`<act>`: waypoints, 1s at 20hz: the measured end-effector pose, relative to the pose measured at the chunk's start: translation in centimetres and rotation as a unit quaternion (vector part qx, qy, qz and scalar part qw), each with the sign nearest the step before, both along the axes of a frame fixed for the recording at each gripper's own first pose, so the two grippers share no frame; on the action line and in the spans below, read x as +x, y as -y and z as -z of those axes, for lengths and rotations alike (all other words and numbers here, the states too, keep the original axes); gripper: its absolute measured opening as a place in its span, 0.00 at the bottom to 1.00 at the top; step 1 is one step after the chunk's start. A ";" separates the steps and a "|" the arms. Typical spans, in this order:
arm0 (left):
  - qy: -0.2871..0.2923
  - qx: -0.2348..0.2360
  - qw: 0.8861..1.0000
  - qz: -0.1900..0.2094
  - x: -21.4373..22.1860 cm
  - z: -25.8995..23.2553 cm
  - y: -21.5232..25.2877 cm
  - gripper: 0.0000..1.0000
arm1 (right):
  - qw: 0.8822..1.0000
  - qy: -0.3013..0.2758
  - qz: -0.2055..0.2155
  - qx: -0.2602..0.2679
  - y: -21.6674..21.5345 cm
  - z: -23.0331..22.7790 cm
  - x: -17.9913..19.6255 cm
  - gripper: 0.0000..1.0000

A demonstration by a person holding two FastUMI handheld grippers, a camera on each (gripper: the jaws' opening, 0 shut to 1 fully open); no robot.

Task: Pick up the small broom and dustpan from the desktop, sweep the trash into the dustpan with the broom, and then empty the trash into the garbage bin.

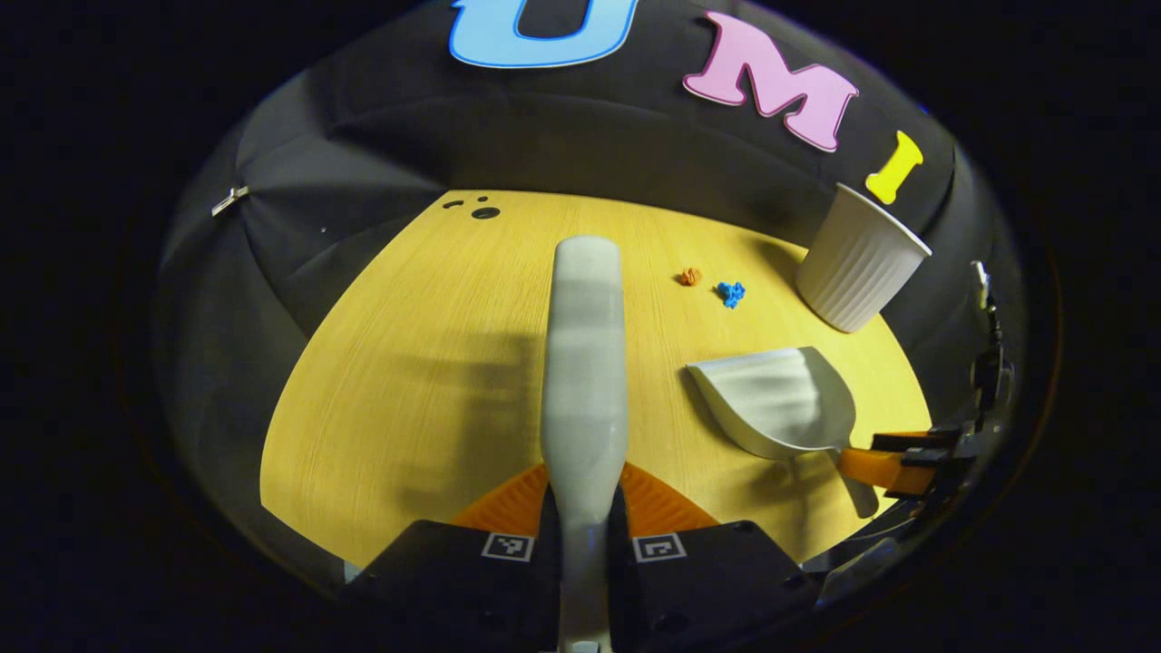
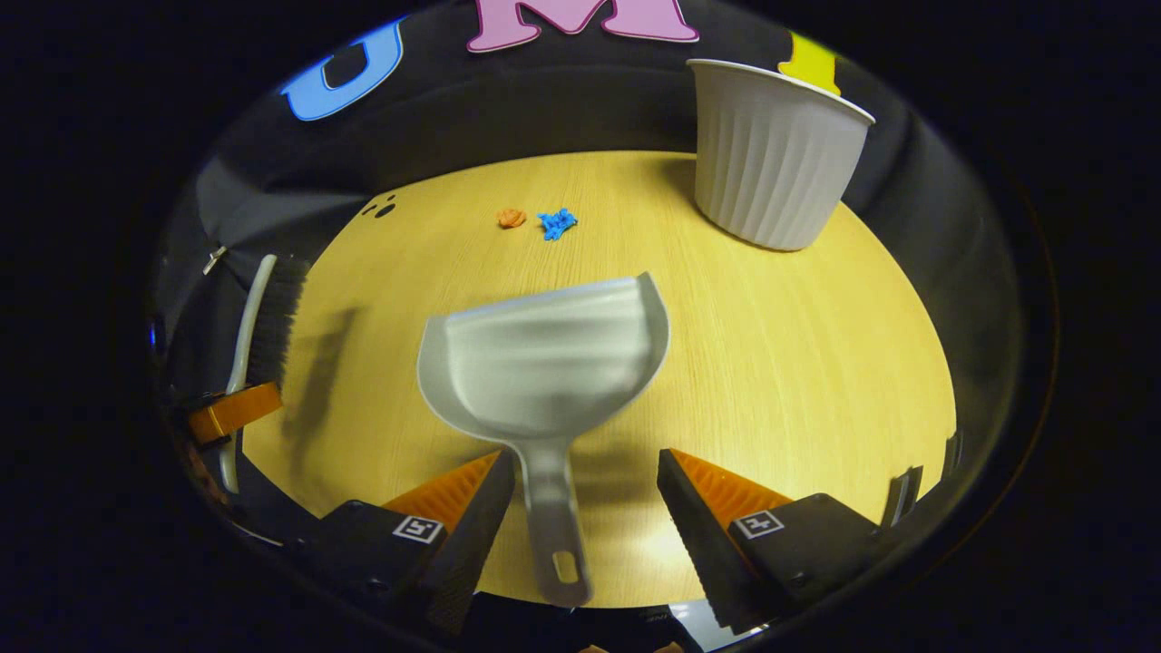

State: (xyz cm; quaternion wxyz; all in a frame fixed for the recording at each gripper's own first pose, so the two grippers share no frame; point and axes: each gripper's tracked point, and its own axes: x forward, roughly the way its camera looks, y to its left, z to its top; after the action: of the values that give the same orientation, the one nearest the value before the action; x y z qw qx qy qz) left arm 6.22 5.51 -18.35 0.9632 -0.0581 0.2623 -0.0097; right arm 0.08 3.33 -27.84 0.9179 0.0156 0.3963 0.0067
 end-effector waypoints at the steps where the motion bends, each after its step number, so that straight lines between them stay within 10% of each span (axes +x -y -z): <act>1: 0.002 0.004 1.000 -0.002 -0.4 -0.1 -0.2 0.25 | 1.000 -0.005 -0.009 -0.010 -0.2 0.5 0.1 0.99; 13: -0.010 0.049 0.998 -0.039 -3.4 1.3 -1.3 0.24 | 0.997 -0.052 -0.020 -0.044 -1.0 5.1 2.9 0.93; 18: -0.018 0.041 0.997 -0.057 -2.9 1.3 -1.1 0.24 | 0.997 -0.062 -0.033 -0.039 -0.9 4.9 3.4 0.43; 20: -0.022 0.030 0.997 -0.062 -2.3 1.4 -0.5 0.25 | 0.996 -0.059 -0.056 -0.033 -1.1 4.7 3.3 0.40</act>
State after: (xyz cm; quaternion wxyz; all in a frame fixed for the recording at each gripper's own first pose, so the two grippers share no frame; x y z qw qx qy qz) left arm 3.93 5.96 -19.80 0.9572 -0.0456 0.2795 0.0595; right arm 3.41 4.44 -32.58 0.8910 -0.0365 0.4504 0.0440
